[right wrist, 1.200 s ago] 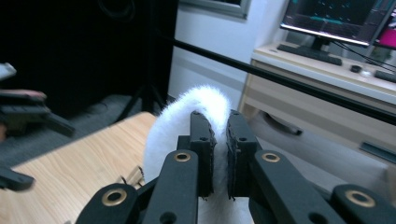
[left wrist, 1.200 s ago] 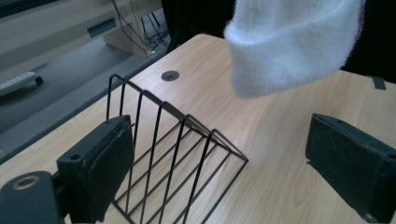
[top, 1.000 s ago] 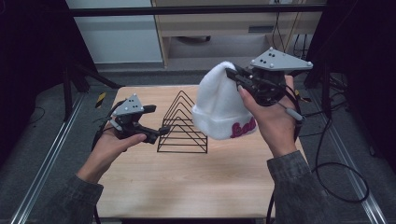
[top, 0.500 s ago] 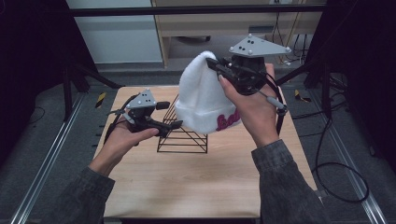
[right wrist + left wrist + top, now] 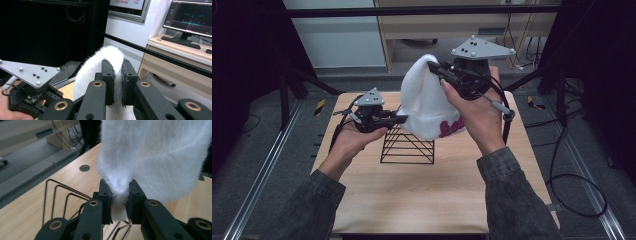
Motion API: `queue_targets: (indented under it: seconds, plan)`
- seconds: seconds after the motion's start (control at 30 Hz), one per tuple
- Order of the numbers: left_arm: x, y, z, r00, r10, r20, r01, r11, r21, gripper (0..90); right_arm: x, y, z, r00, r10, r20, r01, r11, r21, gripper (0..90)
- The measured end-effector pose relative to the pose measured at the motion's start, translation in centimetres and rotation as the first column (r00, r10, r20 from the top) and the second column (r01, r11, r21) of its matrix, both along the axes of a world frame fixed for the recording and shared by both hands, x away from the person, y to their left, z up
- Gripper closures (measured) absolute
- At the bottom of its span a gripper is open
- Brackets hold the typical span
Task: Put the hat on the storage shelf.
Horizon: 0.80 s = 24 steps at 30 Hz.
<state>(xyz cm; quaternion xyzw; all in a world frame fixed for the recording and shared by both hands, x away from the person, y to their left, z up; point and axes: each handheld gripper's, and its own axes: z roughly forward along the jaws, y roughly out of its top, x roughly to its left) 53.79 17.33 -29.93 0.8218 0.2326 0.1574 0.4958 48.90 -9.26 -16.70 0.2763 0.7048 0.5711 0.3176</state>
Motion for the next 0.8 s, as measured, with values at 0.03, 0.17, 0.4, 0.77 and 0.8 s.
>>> queue_targets:
  seconds: [0.03,0.17,0.4,0.77,0.8]
  plan:
    - [0.0,0.2,0.2,0.9997,0.023,0.010,-0.023,0.9997,-0.004,77.2,0.0,-0.1,0.0,1.0000,-0.001,0.000,0.001,1.0000,0.000,83.6]
    - [-0.1,1.1,0.6,0.9966,0.074,0.035,-0.074,0.9972,-0.014,77.8,0.5,-0.7,-0.2,0.9999,-0.007,-0.009,0.007,1.0000,0.000,83.6]
    - [-0.5,2.7,1.2,0.9907,0.119,0.067,-0.118,0.9929,-0.020,78.4,1.8,-1.1,-1.0,0.9991,-0.023,-0.037,0.023,0.9996,0.014,83.4]
    - [-0.5,3.5,1.1,0.9874,0.141,0.072,-0.141,0.9900,-0.007,79.1,3.0,-0.5,-2.1,0.9981,-0.022,-0.057,0.024,0.9993,0.030,83.4]
    - [-0.5,3.4,1.1,0.9873,0.142,0.071,-0.142,0.9899,-0.008,79.1,3.0,-0.5,-2.2,0.9981,-0.022,-0.057,0.024,0.9993,0.029,83.4]
